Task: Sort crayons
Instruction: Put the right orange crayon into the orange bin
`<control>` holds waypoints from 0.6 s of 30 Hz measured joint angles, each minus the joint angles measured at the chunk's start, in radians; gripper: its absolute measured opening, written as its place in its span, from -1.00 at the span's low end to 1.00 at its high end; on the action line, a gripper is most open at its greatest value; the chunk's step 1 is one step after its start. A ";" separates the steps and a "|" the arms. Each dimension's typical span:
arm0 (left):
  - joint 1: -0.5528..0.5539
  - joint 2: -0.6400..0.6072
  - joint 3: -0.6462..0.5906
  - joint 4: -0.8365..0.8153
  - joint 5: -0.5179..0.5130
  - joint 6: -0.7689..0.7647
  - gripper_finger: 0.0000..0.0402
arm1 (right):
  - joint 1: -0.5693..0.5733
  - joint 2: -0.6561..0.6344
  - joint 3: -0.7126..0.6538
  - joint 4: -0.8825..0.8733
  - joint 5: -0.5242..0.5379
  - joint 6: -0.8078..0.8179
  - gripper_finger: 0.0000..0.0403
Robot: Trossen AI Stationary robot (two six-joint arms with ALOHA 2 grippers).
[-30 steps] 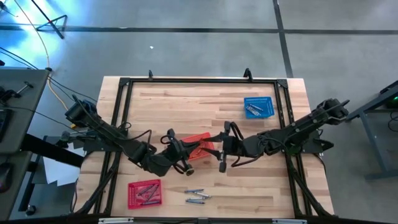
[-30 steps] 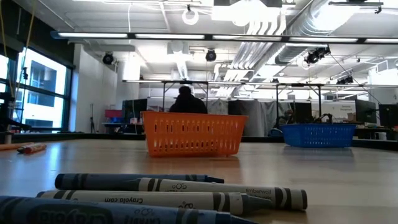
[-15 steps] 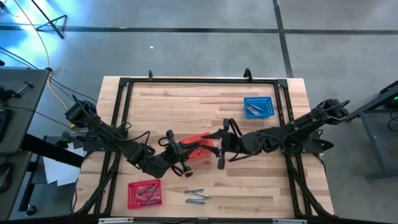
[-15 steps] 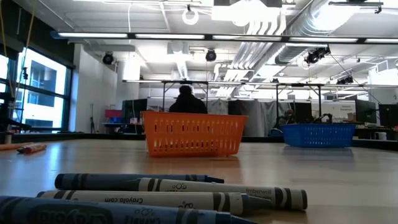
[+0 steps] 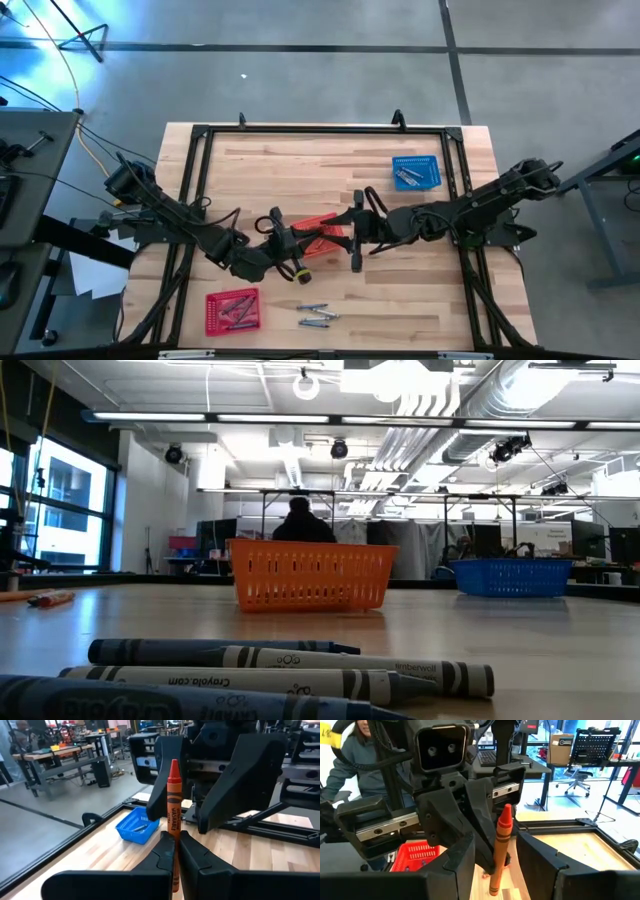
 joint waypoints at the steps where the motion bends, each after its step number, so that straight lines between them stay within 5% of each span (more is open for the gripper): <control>1: 0.000 0.000 0.000 0.003 0.001 0.005 -1.00 | 0.000 0.000 0.000 0.000 -0.001 0.000 -0.34; 13: 0.000 0.000 0.000 0.000 0.002 0.012 -1.00 | 0.000 0.000 0.000 -0.001 -0.007 -0.002 -0.94; 18: 0.000 0.000 0.000 0.000 0.001 0.012 -1.00 | 0.000 0.000 0.000 0.000 -0.007 0.000 -0.93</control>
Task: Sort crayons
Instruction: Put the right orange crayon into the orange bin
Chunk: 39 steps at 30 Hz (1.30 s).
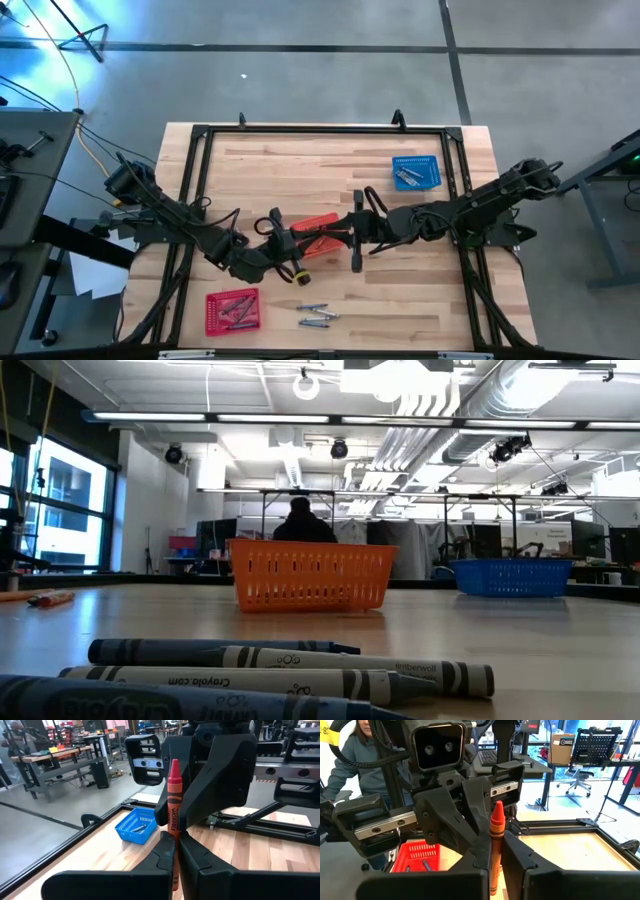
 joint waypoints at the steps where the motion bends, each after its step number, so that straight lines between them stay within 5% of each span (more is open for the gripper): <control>1: 0.000 0.000 0.000 0.000 0.000 -0.001 -1.00 | -0.003 0.000 0.000 0.000 0.000 0.000 -0.93; 9: -0.001 -0.001 0.000 -0.004 0.023 0.005 -0.95 | -0.016 0.000 0.000 -0.005 -0.005 0.003 -0.98; 18: -0.001 -0.001 0.000 -0.012 0.024 0.086 -0.54 | -0.020 -0.005 0.000 -0.037 0.027 0.001 -0.99; 25: -0.037 -0.038 0.000 -0.154 -0.106 0.074 -0.35 | -0.092 -0.013 0.000 -0.259 0.104 0.120 -1.00; 39: -0.125 -0.082 0.000 -0.601 -0.273 -0.385 -0.34 | -0.197 0.153 0.001 -0.382 -0.027 0.273 -1.00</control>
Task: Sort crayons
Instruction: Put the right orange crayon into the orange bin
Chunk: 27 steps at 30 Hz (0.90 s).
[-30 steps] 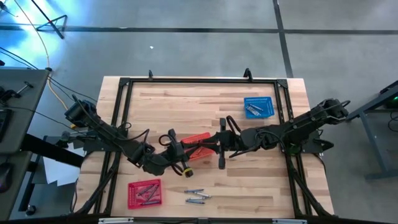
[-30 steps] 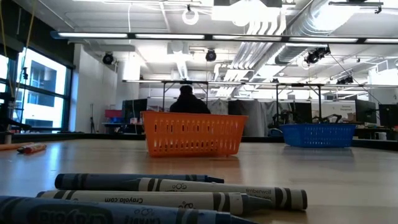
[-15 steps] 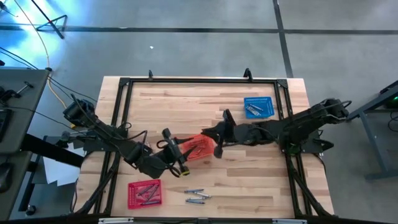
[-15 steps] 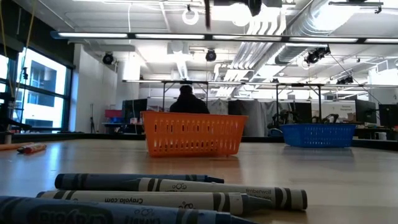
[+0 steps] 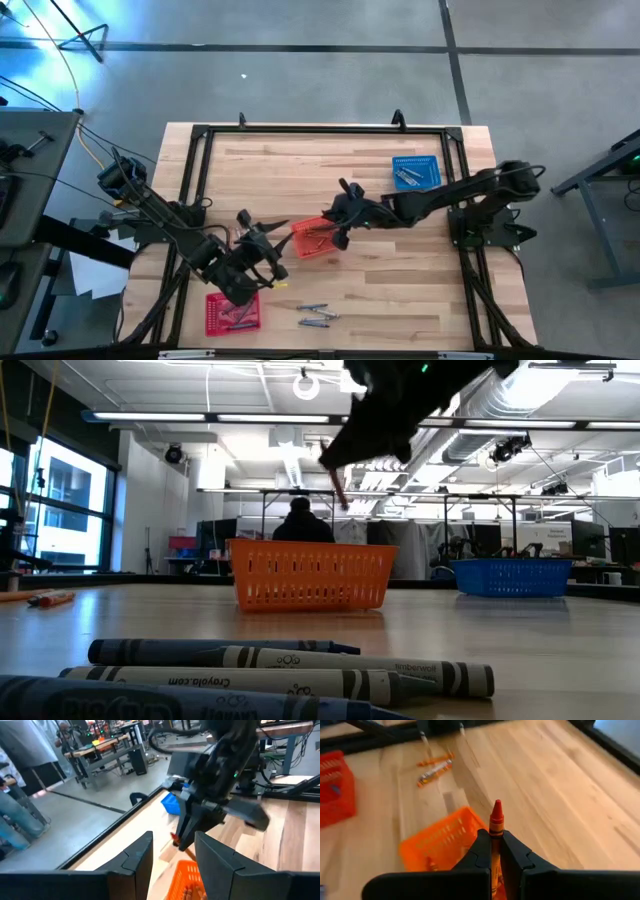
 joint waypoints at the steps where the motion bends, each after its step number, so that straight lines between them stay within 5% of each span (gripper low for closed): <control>1: -0.001 0.000 0.000 -0.025 -0.002 -0.030 -0.34 | -0.008 0.016 0.000 0.010 -0.016 0.001 -1.00; 11: 0.000 0.000 0.000 -0.093 0.012 -0.107 -0.34 | -0.085 0.131 0.000 0.094 -0.271 0.115 -1.00; 27: 0.008 0.000 0.000 -0.089 0.015 -0.109 -0.34 | -0.082 0.147 0.000 -0.008 -0.391 0.040 -1.00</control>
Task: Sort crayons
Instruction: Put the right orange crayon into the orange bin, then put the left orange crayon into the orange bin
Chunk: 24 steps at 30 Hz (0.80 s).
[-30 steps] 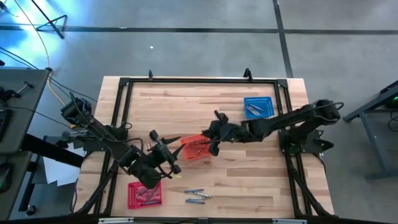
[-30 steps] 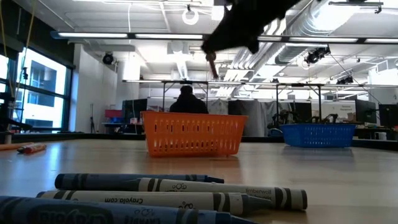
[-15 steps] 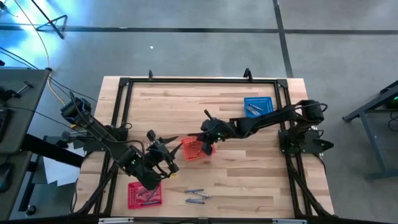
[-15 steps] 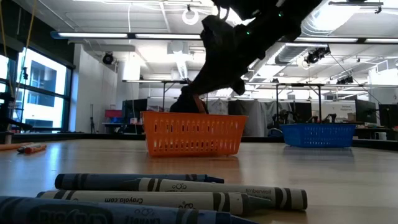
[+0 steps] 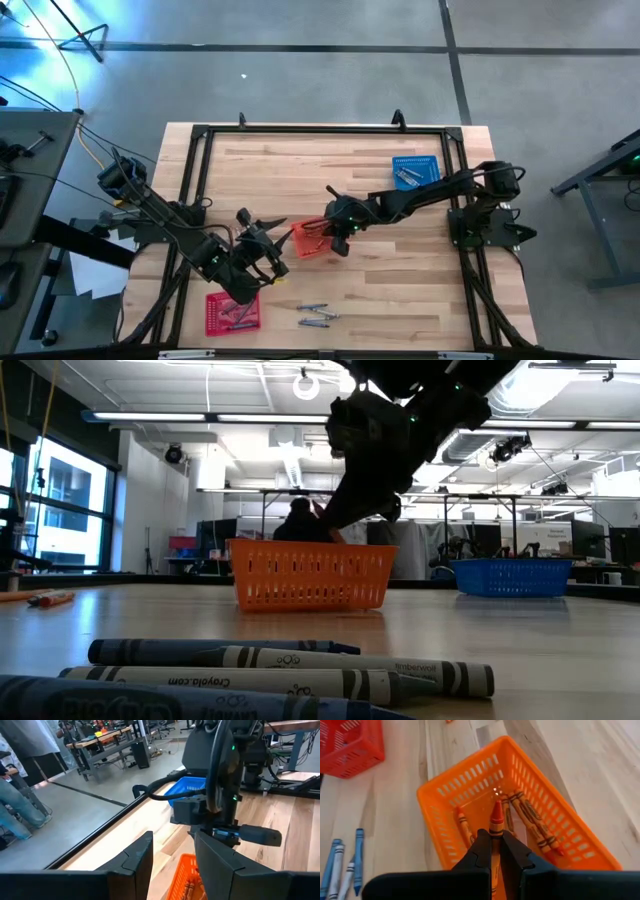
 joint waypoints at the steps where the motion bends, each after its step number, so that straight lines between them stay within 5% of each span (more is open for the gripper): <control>1: 0.000 0.000 0.000 0.000 -0.003 0.000 -0.34 | 0.000 0.001 0.000 -0.001 0.000 -0.004 -1.00; 10: 0.000 0.000 0.000 0.010 0.001 -0.017 -0.34 | 0.000 0.003 0.000 0.029 0.000 -0.026 -0.87; 24: 0.022 0.000 0.000 0.006 0.008 -0.016 -0.34 | 0.008 -0.001 0.000 0.073 -0.040 -0.052 -0.38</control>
